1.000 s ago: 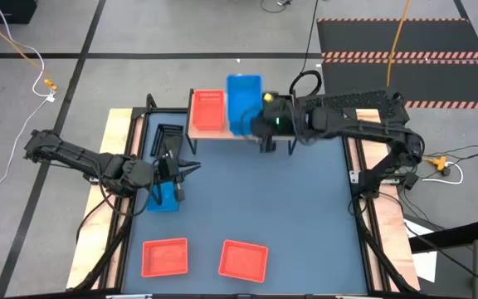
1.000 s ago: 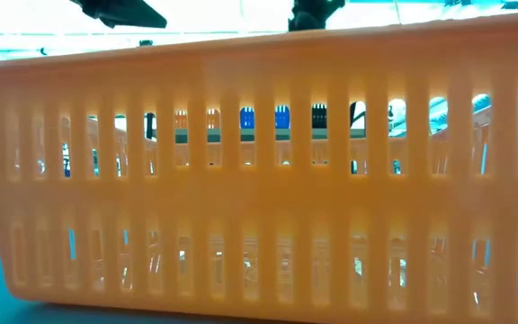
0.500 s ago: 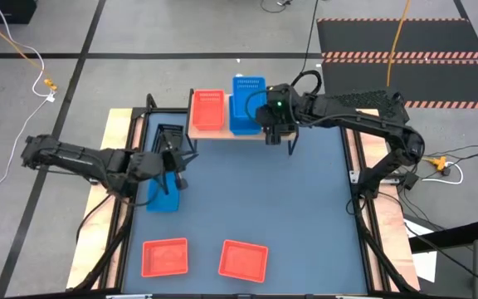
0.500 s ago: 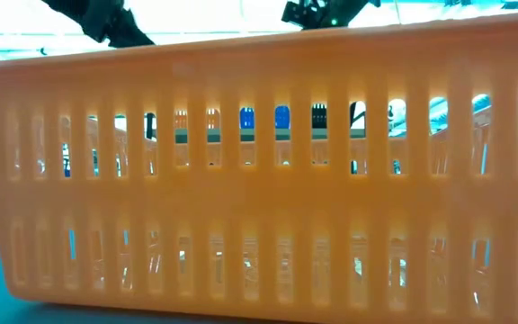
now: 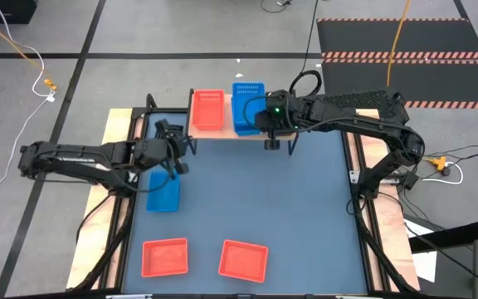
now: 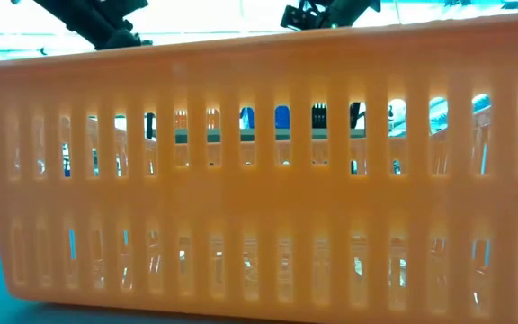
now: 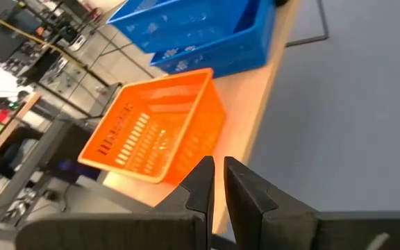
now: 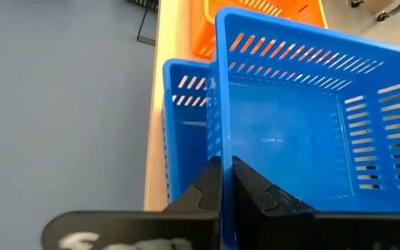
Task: Stack baskets on shelf by color
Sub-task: Stack the bottom blue basket on top of the blue basket on the shelf
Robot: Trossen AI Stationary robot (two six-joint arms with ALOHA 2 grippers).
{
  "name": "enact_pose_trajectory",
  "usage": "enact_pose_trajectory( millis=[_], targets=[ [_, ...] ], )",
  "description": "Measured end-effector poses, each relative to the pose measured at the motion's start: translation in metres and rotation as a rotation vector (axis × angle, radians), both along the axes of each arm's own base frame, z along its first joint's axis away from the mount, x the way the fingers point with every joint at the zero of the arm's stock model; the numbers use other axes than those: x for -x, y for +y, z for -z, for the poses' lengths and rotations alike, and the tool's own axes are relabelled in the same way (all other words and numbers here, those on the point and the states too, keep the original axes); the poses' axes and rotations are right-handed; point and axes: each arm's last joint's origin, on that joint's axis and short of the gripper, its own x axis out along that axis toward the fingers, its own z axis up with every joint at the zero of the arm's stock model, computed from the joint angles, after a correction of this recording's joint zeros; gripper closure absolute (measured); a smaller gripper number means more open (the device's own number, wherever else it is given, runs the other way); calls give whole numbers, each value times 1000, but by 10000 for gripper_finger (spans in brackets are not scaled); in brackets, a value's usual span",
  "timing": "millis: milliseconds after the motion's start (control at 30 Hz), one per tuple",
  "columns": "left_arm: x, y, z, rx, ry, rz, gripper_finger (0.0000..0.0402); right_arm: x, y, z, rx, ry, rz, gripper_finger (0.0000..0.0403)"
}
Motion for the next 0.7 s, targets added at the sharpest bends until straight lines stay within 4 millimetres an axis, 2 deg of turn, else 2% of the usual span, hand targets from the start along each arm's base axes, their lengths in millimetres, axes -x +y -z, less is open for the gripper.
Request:
enact_pose_trajectory(
  millis=[333,700],
  targets=[
    [2,13,0,1,-2,-73,364,-1,3,1,-78,-24,-19,387],
    [1,14,-4,-2,-47,-76,364,-3,2,0,-87,-66,39,276]
  ],
)
